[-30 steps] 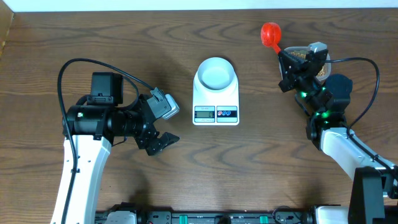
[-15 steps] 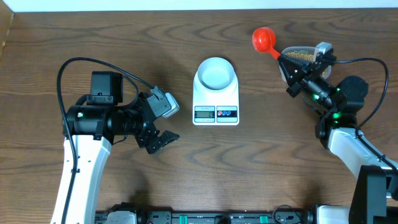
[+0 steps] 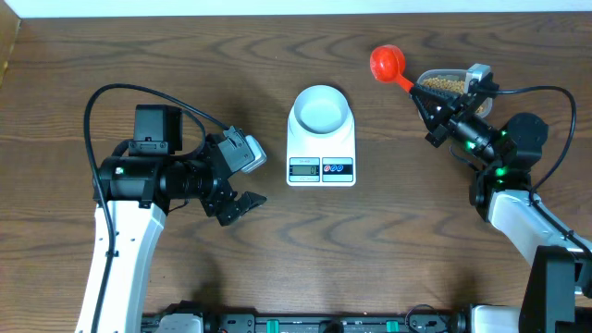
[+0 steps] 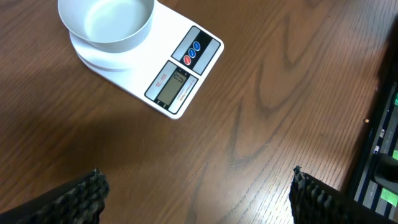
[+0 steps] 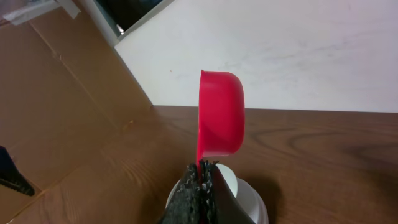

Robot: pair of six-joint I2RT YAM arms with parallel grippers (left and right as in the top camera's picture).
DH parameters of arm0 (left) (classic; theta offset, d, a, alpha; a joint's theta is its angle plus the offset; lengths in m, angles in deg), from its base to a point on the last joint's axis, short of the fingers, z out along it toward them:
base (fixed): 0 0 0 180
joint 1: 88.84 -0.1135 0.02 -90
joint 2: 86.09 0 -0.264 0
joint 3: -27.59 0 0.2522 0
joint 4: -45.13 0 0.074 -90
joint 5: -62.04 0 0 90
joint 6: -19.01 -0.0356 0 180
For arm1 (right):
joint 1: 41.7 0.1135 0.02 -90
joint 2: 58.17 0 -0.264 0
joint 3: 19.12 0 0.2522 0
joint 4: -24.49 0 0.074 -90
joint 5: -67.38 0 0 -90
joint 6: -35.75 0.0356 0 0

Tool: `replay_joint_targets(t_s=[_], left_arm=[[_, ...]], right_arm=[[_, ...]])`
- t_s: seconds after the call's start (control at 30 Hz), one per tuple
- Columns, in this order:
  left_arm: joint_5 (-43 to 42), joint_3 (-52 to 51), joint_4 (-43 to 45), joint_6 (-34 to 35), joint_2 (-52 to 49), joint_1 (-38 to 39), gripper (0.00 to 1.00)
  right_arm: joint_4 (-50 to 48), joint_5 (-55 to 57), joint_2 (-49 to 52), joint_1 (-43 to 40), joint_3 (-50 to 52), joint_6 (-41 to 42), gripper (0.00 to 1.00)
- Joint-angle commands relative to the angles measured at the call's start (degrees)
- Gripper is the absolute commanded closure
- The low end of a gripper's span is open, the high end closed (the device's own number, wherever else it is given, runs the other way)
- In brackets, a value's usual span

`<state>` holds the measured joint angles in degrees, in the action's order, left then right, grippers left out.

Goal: Scoop item into bowl and weigh 50g on scale
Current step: 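Tilt the red scoop with the right gripper and lower it over the soybean tub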

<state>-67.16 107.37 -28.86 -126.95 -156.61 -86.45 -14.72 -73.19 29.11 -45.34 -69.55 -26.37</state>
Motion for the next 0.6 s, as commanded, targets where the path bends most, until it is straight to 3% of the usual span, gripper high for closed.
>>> replay_joint_targets(t_s=[0.0,0.57], left_arm=[[0.0,1.0,-0.2,-0.8,-0.3,-0.2,0.05],[0.0,1.0,-0.2,-0.8,-0.3,-0.2,0.05]], right_arm=[[-0.1,-0.6,0.2,-0.4,-1.0,0.3,0.99],[0.8,-1.4,0.2,-0.5,-1.8,-8.3,0.99]])
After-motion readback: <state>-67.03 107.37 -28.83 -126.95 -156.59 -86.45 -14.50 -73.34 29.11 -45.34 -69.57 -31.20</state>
